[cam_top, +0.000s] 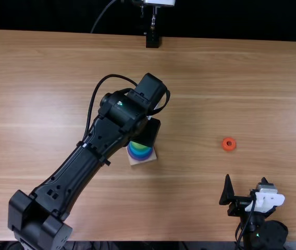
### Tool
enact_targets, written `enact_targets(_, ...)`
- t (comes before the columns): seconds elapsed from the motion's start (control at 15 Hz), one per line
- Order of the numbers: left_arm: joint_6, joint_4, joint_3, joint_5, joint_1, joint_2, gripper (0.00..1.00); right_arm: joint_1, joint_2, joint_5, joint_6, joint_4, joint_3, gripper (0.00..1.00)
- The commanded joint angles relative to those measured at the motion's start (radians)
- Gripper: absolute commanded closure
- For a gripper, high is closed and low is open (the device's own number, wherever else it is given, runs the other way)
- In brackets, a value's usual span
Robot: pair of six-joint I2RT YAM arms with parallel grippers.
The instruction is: Build the Hanoi tower: stack the rings onto the peg from bottom to top in this color order: purple, dark blue, light blue, dark green, light green, yellow, orange.
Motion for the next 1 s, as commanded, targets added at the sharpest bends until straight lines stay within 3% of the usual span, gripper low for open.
enact_targets(0.0,-0.001,-0.003,-0.022,0.004,-0.012,0.015,0.86,-0.002,-0.012,-0.005,-0.006,-0.031,-0.079,0.00)
enact_targets(0.07,0.001,-0.003,-0.021,0.005,-0.012,0.015,0.53,-0.002,-0.012,-0.005,-0.004,-0.031,-0.079,0.00)
enact_targets(0.13,0.001,-0.005,-0.021,0.005,-0.012,0.017,0.12,-0.002,-0.012,-0.005,-0.006,-0.031,-0.079,0.00)
enact_targets(0.2,-0.001,-0.005,-0.022,0.022,-0.012,0.017,0.00,-0.002,-0.012,-0.005,-0.006,-0.031,-0.079,0.00)
enact_targets(0.33,-0.003,-0.003,-0.022,0.134,-0.006,0.015,0.00,-0.002,-0.012,-0.005,-0.004,-0.031,-0.079,0.00)
enact_targets(0.4,-0.003,0.001,-0.022,0.153,-0.004,0.015,0.00,-0.002,-0.012,-0.005,-0.006,-0.031,-0.079,0.00)
enact_targets(0.67,-0.001,0.088,-0.019,0.149,0.014,-0.005,0.00,-0.002,-0.012,-0.005,-0.006,-0.031,-0.079,0.00)
enact_targets(0.93,0.006,0.410,-0.081,0.136,0.109,-0.229,0.00,-0.002,-0.012,-0.005,-0.006,-0.031,-0.079,0.00)
